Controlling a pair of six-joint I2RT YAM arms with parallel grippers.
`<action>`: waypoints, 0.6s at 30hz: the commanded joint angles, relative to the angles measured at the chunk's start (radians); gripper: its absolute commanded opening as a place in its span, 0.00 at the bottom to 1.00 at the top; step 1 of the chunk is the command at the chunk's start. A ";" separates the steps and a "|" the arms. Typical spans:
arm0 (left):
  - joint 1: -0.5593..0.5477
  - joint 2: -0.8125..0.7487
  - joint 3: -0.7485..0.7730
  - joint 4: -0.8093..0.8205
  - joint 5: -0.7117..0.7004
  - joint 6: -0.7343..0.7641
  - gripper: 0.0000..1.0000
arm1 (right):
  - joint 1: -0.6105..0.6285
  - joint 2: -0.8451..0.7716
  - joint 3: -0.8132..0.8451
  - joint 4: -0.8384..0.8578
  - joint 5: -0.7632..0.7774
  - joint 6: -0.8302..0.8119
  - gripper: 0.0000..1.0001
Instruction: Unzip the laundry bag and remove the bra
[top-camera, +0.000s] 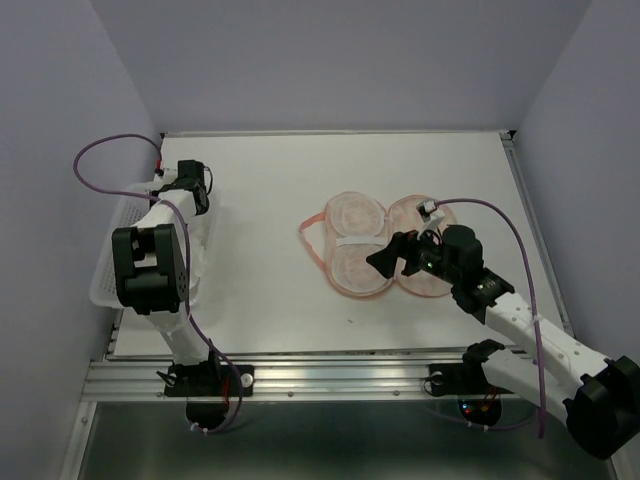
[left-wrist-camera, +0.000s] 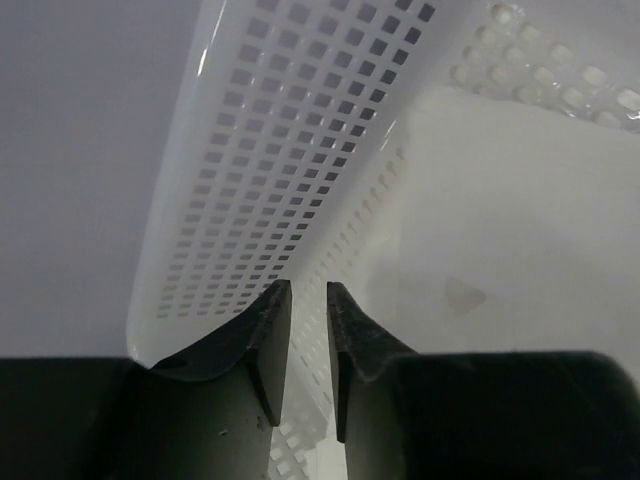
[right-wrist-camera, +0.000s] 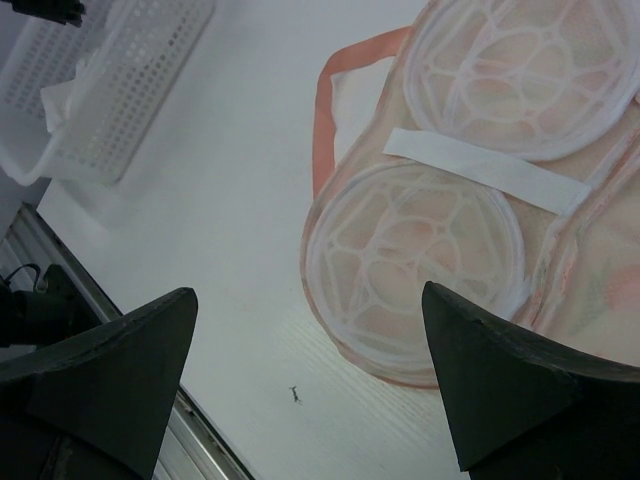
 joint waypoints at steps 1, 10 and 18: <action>-0.004 -0.001 0.073 -0.053 -0.157 -0.073 0.34 | 0.017 -0.018 0.009 0.013 0.020 -0.018 1.00; -0.002 -0.065 0.176 -0.134 -0.155 -0.172 0.59 | 0.017 -0.002 0.014 0.007 0.028 -0.022 1.00; 0.012 -0.305 0.073 -0.147 0.287 -0.267 0.85 | 0.017 0.019 0.018 0.007 0.027 -0.022 1.00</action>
